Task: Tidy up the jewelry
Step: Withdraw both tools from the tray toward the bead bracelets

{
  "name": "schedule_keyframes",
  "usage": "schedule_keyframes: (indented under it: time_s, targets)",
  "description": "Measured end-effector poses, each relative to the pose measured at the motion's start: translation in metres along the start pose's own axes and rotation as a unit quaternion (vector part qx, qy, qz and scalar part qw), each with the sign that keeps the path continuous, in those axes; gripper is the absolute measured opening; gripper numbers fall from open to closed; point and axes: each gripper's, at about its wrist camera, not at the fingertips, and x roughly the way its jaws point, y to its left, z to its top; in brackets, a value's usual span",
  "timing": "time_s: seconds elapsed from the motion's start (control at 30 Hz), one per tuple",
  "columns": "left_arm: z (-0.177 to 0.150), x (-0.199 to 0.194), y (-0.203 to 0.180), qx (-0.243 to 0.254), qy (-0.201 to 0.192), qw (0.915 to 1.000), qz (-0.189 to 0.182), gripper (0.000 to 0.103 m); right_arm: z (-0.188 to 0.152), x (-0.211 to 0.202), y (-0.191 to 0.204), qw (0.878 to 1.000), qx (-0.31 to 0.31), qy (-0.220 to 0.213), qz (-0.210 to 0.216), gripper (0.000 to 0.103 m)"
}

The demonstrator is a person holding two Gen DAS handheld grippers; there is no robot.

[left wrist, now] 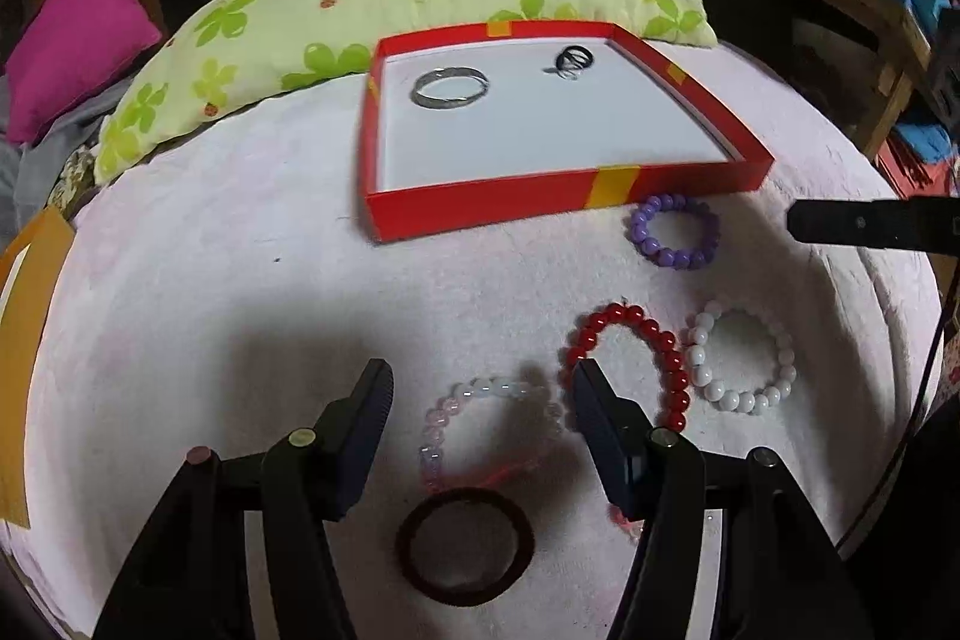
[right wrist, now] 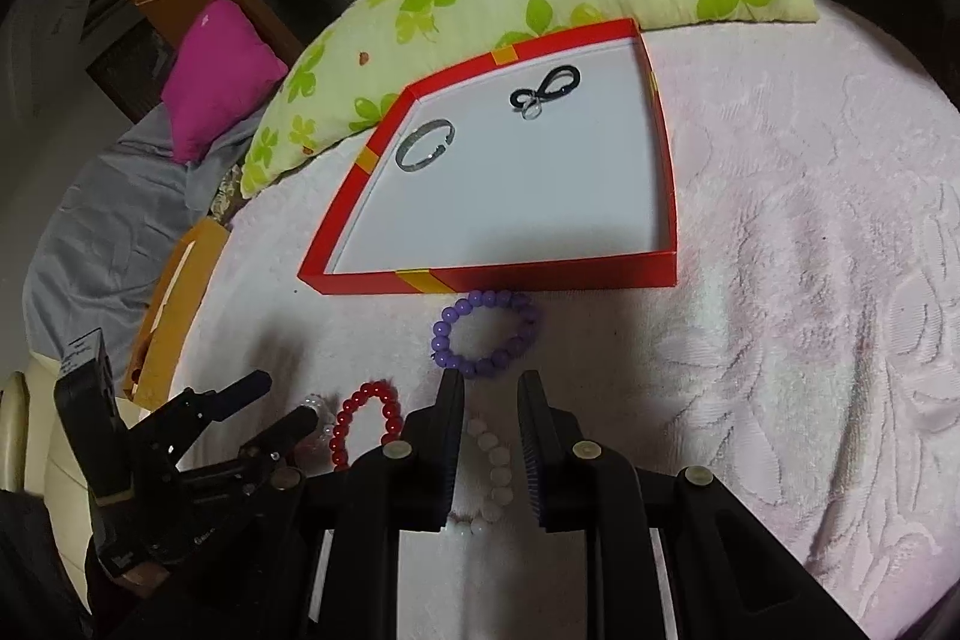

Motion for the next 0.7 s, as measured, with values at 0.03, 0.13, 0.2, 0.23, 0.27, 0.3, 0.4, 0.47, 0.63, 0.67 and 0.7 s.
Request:
schedule_keyframes:
  time_s: [0.03, 0.13, 0.2, 0.23, 0.27, 0.3, 0.4, 0.47, 0.63, 0.67, 0.7]
  targets:
    - [0.000, 0.001, -0.001, 0.003, 0.001, 1.0000, -0.001, 0.063, 0.000, 0.001, 0.001, 1.000, -0.001, 0.002, -0.001, 0.021]
    - [0.000, 0.002, -0.002, 0.006, 0.004, 1.0000, -0.002, 0.063, 0.000, 0.005, 0.003, 1.000, -0.002, 0.008, -0.003, 0.021]
    - [0.000, 0.001, -0.001, 0.006, 0.004, 1.0000, -0.004, 0.063, 0.000, 0.006, 0.004, 1.000, -0.002, 0.012, -0.001, 0.021]
    - [-0.001, 0.000, -0.001, 0.007, 0.003, 1.0000, -0.006, 0.063, 0.000, 0.006, 0.004, 1.000, -0.002, 0.014, -0.002, 0.021]
    - [-0.001, -0.002, -0.001, 0.008, 0.001, 0.9999, -0.007, 0.063, 0.000, 0.007, 0.004, 1.000, -0.004, 0.017, -0.002, 0.021]
    - [-0.002, -0.002, -0.002, 0.010, 0.000, 0.9999, -0.008, 0.063, -0.001, 0.008, 0.004, 1.000, -0.005, 0.021, -0.003, 0.021]
    - [-0.004, -0.001, -0.003, 0.017, 0.003, 0.9998, -0.012, 0.063, -0.003, 0.013, 0.003, 0.999, -0.009, 0.032, -0.010, 0.021]
    - [-0.005, 0.001, -0.004, 0.017, 0.007, 0.9997, -0.014, 0.063, -0.005, 0.018, 0.002, 0.999, -0.011, 0.044, -0.014, 0.021]
    - [-0.003, 0.004, -0.007, 0.023, 0.008, 0.9994, -0.022, 0.063, -0.010, 0.024, 0.000, 0.998, -0.022, 0.063, -0.022, 0.021]
    - [-0.001, 0.006, -0.009, 0.025, 0.010, 0.9993, -0.025, 0.063, -0.011, 0.025, 0.000, 0.997, -0.024, 0.066, -0.023, 0.021]
    - [0.000, 0.008, -0.010, 0.028, 0.011, 0.9992, -0.027, 0.063, -0.012, 0.025, -0.001, 0.997, -0.026, 0.068, -0.022, 0.021]
